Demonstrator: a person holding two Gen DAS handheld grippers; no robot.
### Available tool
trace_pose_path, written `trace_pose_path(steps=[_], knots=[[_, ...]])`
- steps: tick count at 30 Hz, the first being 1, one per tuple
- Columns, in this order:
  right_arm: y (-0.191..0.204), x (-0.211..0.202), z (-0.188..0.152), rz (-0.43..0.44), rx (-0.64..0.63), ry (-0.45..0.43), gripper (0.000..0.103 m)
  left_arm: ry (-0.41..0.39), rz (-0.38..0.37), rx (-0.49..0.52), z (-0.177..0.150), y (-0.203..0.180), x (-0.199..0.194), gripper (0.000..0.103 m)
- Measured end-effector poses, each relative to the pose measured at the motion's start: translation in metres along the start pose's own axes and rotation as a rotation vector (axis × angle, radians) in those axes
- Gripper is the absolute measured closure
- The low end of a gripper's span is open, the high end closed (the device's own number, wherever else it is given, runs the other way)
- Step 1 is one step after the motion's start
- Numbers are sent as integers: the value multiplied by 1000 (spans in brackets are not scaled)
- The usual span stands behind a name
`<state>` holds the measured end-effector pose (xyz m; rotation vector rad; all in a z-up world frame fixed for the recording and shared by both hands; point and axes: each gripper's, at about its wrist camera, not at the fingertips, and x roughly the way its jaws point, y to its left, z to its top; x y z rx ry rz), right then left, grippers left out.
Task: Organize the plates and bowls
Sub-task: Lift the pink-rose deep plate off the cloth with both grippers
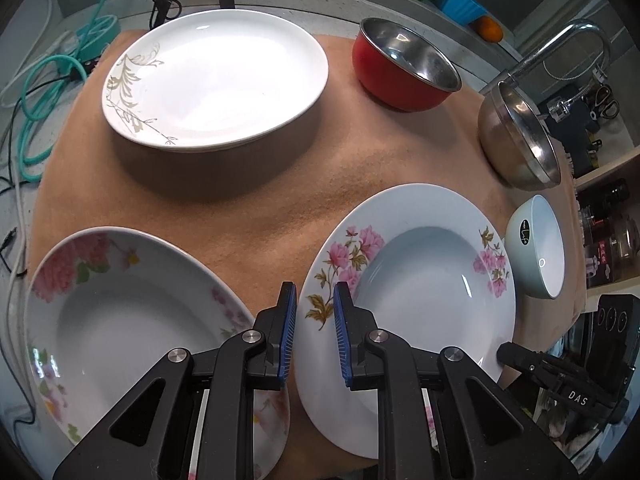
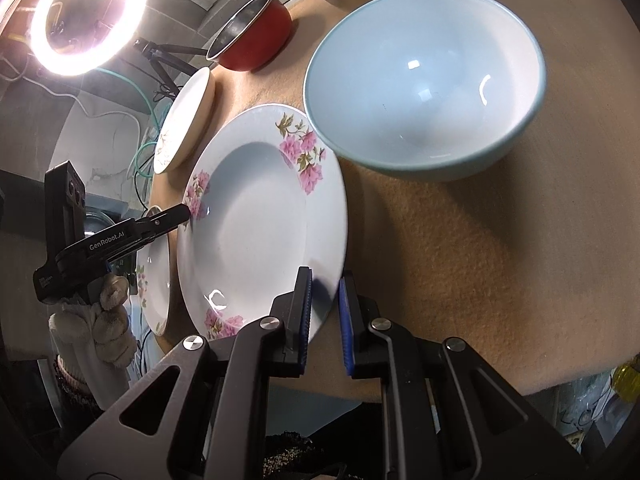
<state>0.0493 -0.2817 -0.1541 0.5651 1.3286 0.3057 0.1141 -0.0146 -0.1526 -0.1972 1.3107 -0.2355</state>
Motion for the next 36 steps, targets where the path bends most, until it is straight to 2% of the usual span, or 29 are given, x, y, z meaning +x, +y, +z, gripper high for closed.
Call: trace_pose_path(steps=[13,24,29,36], knots=[[-2,0,-4,0,3,9,90,4,-1,9,-6,-3,-1,86],[-1,0,-4,-5,-21,16,89,-8,-4,-23,-8,1,-4,86],[0,-6,-5,-45,-41,-1,88,-37,2,-20,-8,3,-15,86],[2,-26,-5,-67,-61,-40,87,-123,-16,-44,-9,13,-49,86]])
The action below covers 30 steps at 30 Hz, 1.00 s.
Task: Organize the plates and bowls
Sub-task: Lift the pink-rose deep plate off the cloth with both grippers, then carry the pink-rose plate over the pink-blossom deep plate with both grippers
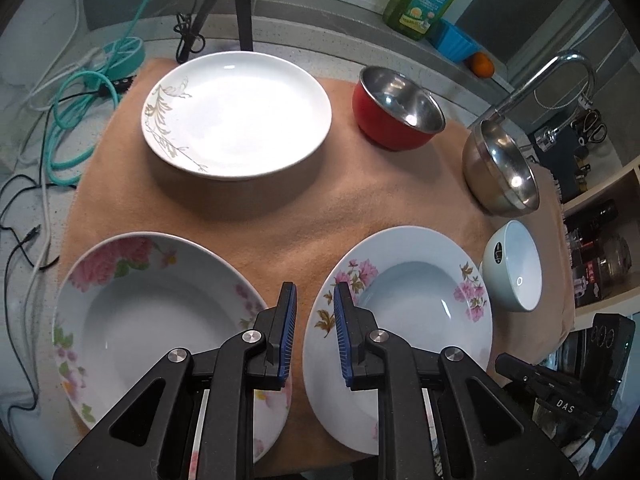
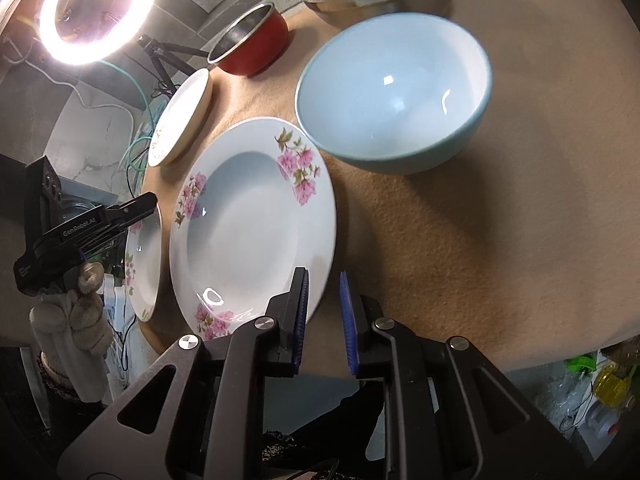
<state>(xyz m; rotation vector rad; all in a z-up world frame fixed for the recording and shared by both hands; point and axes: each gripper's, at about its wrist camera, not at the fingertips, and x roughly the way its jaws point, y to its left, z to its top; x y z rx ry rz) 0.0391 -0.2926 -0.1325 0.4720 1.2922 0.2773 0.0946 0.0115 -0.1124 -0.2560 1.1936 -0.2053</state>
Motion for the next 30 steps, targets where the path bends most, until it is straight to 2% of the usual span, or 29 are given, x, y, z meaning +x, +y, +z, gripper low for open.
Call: trace_pose_path(steps=[5,11,21,30], knots=[[17,-14,8,-5,-59,-43,75,-61,-8,-41,-2,13,-27,85],[46,-17,19,21,-137,-64,75,-107,7,-122,-12,35,-46,85],[98,9,33,92,-253,-16,75,-164,56,-306,-49,90,-74,85],[143,47,38,155,-330,66,75,-176,101,-439,-81,139,-81,85]])
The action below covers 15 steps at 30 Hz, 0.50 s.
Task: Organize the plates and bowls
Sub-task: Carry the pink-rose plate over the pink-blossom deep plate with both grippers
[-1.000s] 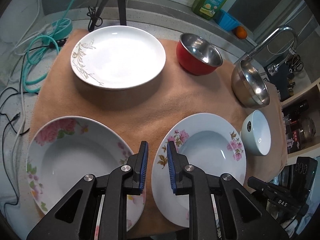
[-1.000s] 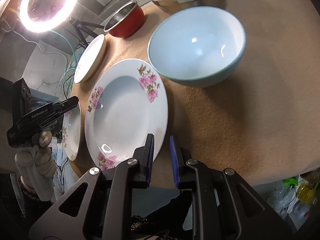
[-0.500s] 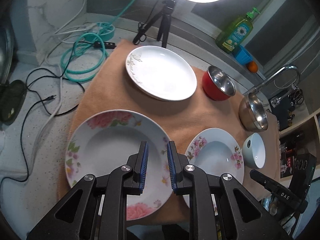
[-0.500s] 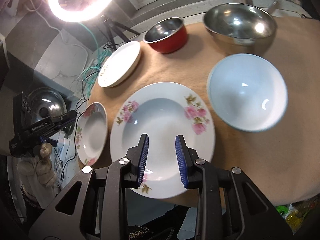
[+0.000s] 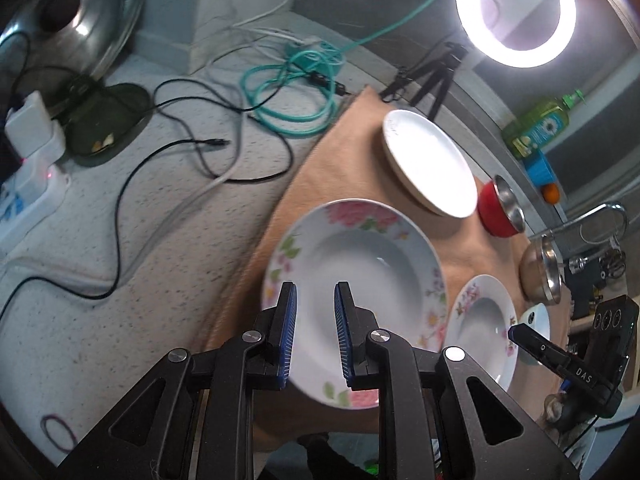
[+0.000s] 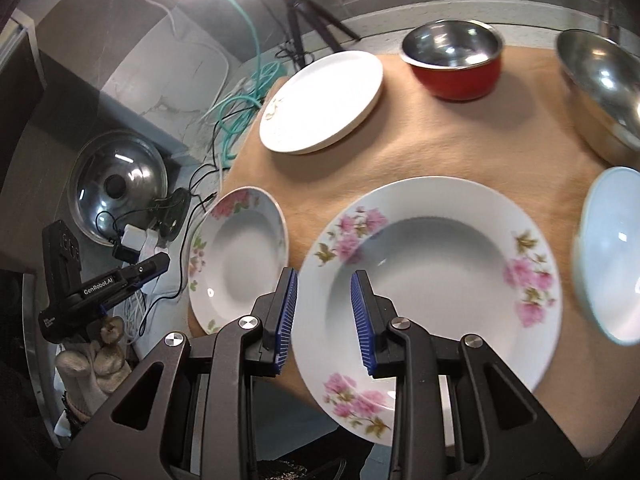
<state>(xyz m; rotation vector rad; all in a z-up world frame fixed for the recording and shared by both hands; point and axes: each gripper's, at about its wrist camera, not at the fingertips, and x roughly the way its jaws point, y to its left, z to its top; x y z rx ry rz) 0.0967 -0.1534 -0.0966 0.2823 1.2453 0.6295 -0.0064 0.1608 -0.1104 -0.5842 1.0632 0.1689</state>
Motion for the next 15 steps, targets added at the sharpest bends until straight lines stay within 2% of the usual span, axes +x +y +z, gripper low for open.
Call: trace_pose_path(steps=[8,15], knots=[[19,44,11,44,-12,75,75,31,-5,-66,-6,30,8,85],[25,69,22,57,-7,105,75,56,-33,-85,-7,37,18,85]])
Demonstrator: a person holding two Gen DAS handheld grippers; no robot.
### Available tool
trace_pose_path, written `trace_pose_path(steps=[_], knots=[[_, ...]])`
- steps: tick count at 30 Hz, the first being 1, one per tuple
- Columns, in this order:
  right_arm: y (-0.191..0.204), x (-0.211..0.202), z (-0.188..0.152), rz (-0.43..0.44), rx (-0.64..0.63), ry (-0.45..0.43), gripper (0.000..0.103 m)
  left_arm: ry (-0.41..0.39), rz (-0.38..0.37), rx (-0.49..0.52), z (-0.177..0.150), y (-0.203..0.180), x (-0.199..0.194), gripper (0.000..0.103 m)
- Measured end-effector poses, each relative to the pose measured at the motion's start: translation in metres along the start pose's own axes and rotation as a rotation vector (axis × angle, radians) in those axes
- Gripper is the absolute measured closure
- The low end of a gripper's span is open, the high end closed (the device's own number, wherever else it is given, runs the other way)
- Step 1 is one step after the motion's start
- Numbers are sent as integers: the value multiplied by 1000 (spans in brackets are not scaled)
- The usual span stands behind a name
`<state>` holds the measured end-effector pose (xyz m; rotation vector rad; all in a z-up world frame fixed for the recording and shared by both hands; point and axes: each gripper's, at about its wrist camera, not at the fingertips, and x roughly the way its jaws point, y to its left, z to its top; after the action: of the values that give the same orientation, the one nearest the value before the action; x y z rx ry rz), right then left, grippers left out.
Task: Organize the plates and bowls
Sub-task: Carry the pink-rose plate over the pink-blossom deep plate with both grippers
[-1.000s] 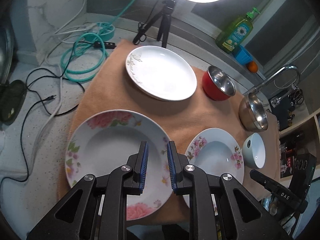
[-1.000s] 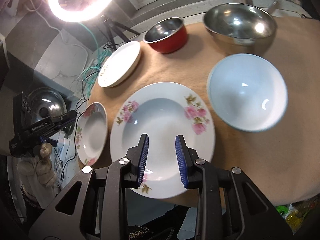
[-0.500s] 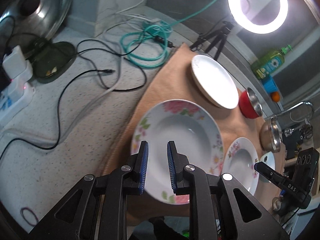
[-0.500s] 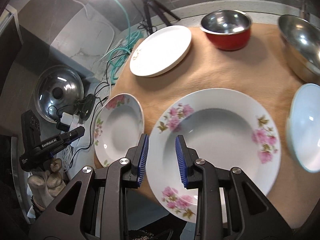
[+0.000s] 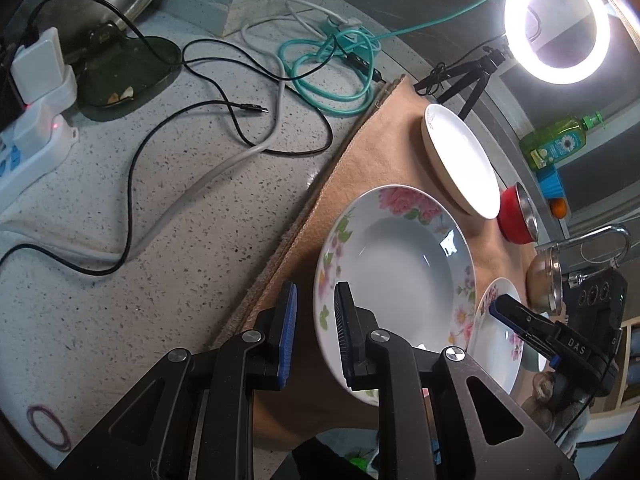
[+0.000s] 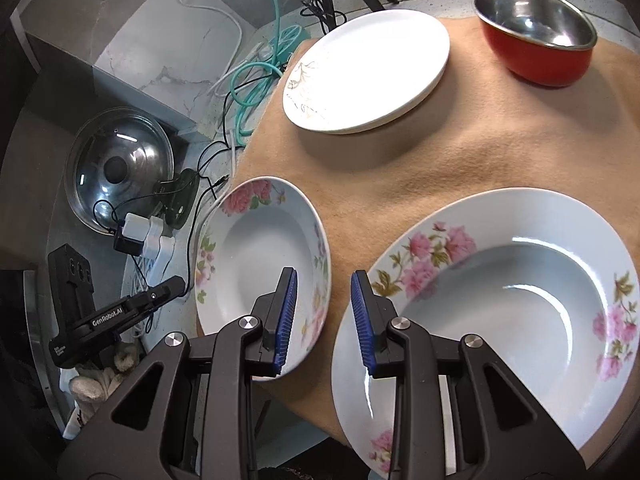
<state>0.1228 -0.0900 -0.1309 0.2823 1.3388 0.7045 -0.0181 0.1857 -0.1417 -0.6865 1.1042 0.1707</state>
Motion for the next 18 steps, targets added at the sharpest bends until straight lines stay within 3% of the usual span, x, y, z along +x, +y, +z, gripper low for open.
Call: trace_pose_path(steps=[12,18], knots=[[3,27,7,-2,-3,41,75,41,-37,-20,0,3,14,85],[3,35,9,-9,-5,58,84,56,-45,-19,2,1,21,86]])
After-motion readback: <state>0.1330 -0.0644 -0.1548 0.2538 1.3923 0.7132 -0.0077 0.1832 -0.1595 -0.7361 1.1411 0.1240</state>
